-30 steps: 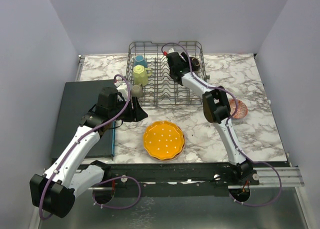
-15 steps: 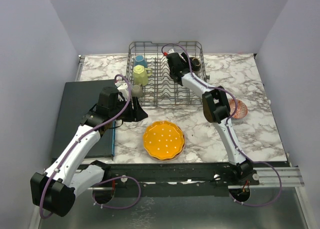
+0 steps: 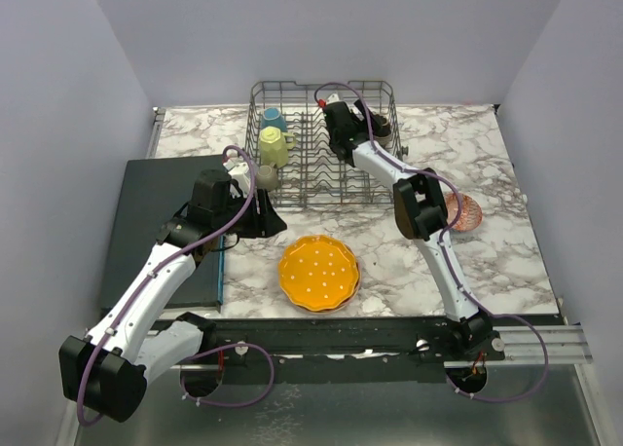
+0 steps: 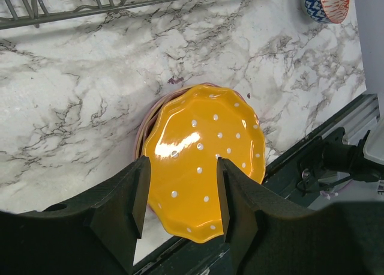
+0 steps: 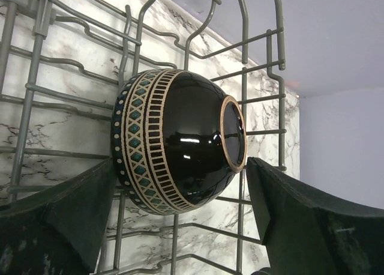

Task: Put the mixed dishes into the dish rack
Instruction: Turn the bowl upside down on the dish rack.

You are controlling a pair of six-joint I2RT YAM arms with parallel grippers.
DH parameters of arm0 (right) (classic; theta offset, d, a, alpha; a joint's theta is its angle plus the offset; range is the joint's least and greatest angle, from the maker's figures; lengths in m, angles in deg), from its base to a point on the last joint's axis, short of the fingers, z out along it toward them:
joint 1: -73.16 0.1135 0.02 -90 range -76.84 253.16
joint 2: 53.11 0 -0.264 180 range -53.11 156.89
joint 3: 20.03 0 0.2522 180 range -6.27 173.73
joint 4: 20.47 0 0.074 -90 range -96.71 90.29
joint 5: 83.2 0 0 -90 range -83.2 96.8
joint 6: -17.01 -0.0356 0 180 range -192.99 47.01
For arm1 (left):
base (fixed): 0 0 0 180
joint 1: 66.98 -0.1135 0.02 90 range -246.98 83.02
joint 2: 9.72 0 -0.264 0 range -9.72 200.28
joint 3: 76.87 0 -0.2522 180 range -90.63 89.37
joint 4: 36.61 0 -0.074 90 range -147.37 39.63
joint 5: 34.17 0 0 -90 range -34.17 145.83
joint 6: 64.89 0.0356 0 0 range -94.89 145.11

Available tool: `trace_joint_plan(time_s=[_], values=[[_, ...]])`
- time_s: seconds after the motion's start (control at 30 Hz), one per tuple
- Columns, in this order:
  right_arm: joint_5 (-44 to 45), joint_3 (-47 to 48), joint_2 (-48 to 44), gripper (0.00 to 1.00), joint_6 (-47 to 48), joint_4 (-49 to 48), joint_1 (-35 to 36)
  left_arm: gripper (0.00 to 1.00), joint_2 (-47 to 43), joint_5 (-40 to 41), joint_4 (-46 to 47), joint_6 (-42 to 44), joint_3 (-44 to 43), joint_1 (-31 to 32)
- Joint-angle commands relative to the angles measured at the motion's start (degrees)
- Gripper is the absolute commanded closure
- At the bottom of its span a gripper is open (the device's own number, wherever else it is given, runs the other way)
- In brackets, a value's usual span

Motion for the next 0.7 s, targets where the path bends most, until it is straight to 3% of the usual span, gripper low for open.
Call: trace_joint_plan(time_s=[0.0,0.67], values=[[2.13,0.91,0.08,0.09,-0.94,-0.26,0.65,0.46,-0.20,1.37,-0.30,0.97,0.15,0.23],[2.87,-3.32,-5.66,0.06,-4.20,2.98,2.84,0.46,-0.46,2.43,-0.68,1.25,0.10,0.25]])
